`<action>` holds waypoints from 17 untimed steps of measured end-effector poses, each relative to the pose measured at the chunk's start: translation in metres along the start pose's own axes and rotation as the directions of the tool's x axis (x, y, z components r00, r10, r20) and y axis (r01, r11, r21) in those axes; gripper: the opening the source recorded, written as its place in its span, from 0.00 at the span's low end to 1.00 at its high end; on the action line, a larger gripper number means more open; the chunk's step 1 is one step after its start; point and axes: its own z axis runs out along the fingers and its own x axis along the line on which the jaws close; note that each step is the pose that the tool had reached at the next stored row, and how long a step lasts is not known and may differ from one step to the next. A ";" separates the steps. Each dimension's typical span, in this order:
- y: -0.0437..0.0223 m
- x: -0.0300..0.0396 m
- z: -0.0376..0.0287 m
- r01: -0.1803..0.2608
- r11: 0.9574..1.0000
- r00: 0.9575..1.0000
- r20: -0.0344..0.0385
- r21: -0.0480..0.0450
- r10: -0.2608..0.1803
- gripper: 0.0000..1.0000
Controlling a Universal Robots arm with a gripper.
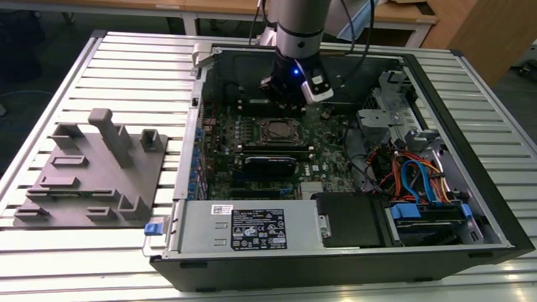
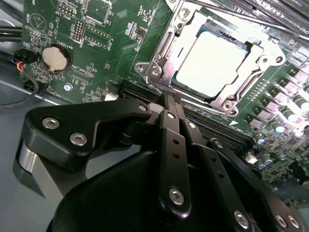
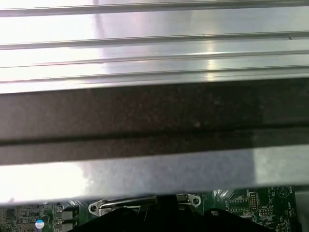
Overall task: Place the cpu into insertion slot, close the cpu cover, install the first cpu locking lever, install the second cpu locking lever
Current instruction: 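Install the second cpu locking lever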
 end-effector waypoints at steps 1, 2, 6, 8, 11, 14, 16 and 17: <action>0.0000 0.0000 -0.0003 0.000 1.000 1.000 0.000 0.003 0.000 0.10; 0.0000 0.0000 -0.0006 0.000 1.000 1.000 0.000 0.007 0.000 0.10; 0.0001 -0.0001 -0.0014 0.001 1.000 1.000 0.002 0.024 -0.001 0.10; 0.0001 -0.0001 -0.0023 0.001 1.000 1.000 0.002 0.028 -0.001 0.10; 0.0003 -0.0001 -0.0038 0.001 1.000 1.000 0.002 0.031 -0.001 0.10; 0.0005 -0.0002 -0.0055 0.001 0.999 1.000 0.002 0.033 -0.001 0.10; 0.0006 -0.0003 -0.0065 0.001 0.999 1.000 0.003 0.034 -0.001 0.10; 0.0006 -0.0003 -0.0069 0.001 0.999 1.000 0.003 0.035 -0.001 0.10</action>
